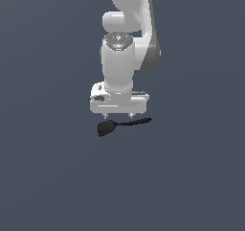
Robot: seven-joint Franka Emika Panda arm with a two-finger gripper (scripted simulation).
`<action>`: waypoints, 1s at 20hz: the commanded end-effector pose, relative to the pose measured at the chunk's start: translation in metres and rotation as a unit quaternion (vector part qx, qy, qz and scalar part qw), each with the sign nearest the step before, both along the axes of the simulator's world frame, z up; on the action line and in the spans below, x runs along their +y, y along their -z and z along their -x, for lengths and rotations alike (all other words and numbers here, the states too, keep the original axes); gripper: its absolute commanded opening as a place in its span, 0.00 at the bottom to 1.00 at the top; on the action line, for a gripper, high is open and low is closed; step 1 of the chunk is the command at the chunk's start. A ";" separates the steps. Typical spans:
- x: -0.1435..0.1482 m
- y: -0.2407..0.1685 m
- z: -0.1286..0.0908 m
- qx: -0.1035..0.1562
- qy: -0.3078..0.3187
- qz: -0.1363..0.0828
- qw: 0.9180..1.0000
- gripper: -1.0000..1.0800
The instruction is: Pick up the object and move it to a goal position.
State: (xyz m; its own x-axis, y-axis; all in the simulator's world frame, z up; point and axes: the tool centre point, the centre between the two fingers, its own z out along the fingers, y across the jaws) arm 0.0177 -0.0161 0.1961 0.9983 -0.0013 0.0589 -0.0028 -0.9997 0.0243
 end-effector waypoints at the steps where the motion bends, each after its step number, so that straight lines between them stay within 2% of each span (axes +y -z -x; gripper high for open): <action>1: 0.000 0.000 0.000 0.000 0.000 0.000 1.000 0.96; 20: 0.000 0.006 0.003 -0.001 0.022 -0.004 1.000 0.96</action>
State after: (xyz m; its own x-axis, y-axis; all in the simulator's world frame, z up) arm 0.0148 -0.0163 0.1911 0.9974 -0.0367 0.0615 -0.0378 -0.9991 0.0175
